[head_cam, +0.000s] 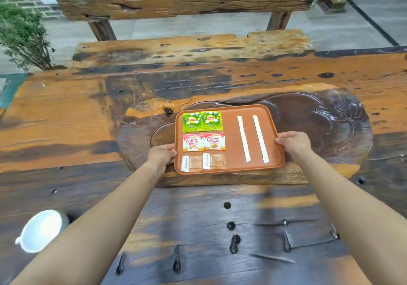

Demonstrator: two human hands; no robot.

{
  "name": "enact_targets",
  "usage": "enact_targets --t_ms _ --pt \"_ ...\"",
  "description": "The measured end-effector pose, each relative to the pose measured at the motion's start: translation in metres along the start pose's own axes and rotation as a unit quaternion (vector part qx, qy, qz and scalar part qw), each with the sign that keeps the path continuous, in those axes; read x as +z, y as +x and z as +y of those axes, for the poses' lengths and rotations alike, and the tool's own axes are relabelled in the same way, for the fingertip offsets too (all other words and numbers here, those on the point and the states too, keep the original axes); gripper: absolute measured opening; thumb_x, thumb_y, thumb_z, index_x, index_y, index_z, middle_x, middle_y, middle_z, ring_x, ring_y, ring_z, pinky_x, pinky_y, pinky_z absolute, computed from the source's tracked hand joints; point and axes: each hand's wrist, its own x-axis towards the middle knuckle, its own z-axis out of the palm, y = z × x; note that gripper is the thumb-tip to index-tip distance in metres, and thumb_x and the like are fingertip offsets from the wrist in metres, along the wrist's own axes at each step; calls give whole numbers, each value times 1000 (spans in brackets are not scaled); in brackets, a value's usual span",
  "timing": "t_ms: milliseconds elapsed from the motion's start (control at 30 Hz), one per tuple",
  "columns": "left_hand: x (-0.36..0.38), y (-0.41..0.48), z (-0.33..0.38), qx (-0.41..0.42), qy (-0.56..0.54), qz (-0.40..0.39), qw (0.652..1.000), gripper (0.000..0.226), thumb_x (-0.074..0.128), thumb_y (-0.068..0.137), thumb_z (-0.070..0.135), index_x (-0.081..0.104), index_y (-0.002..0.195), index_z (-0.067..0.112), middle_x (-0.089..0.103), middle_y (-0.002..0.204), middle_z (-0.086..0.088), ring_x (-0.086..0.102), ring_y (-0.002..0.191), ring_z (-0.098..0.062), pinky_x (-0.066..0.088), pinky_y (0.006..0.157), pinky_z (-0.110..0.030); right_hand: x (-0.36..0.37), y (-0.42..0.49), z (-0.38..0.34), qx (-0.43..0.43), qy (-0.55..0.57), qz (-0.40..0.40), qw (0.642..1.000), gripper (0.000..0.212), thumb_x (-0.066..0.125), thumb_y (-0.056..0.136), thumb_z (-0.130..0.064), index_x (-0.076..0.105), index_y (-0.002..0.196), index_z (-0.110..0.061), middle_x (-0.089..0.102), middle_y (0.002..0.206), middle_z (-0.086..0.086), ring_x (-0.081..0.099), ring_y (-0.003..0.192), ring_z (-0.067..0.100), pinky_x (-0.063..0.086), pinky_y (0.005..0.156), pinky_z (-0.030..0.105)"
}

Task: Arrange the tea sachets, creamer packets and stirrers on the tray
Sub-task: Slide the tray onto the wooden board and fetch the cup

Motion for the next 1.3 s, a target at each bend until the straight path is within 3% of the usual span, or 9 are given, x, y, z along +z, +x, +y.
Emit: enact_targets --t_ms 67,200,367,467,733,900,1067,1200,1300 --pt "5 5 1 5 20 1 1000 33 44 89 -11 60 117 -4 62 74 -3 57 63 -10 50 51 -11 3 5 -1 -5 -23 14 1000 7 70 76 -8 72 75 -15 70 87 8 64 80 22 54 89 42" --pt "12 11 1 17 38 1 999 34 43 88 -13 58 118 -7 59 72 -2 54 64 -11 49 47 -8 11 12 2 -2 -49 29 998 12 69 79 -11 74 89 -12 71 93 8 63 85 21 52 92 40" --pt "15 20 2 29 45 7 999 32 45 89 -10 59 117 -5 65 84 -8 57 66 -11 50 49 -9 17 17 8 -2 -73 47 996 18 67 82 -13 72 99 -12 70 109 10 63 101 25 49 97 39" --pt "16 25 2 33 41 -4 999 33 45 88 -12 56 119 -6 63 101 -15 58 68 -11 51 51 -9 18 19 7 -24 -92 56 994 24 65 83 -12 70 106 -9 68 116 10 60 109 25 46 97 32" --pt "24 34 4 42 44 -12 998 34 46 88 -11 57 120 -5 65 108 -19 59 70 -11 52 58 -11 18 24 -3 -51 -145 73 985 25 60 87 -14 68 111 -9 65 120 13 58 111 28 43 94 30" --pt "27 37 5 43 42 -6 998 34 47 89 -9 57 121 -5 64 117 -23 61 90 -22 55 76 -25 17 25 -5 -54 -132 69 987 26 60 87 -13 67 112 -7 65 120 14 58 111 27 43 95 31" --pt "26 36 1 43 50 -3 998 34 48 89 -6 56 122 -3 65 116 -21 63 91 -23 53 79 -28 16 21 -4 -45 -116 59 990 28 59 88 -15 65 114 -7 64 122 14 57 113 27 42 98 32" --pt "24 30 1 60 66 -9 996 31 51 89 -1 56 120 -1 66 104 -15 63 79 -17 54 62 -16 17 13 -2 -39 -106 58 992 34 57 89 -20 61 119 -7 61 126 13 54 117 29 42 102 36" --pt "15 23 -4 73 103 -19 992 34 56 88 6 55 122 2 64 98 -10 61 86 -19 52 73 -22 24 -1 1 -53 -128 65 988 34 52 83 -24 61 112 -9 60 114 15 54 108 34 45 92 39"
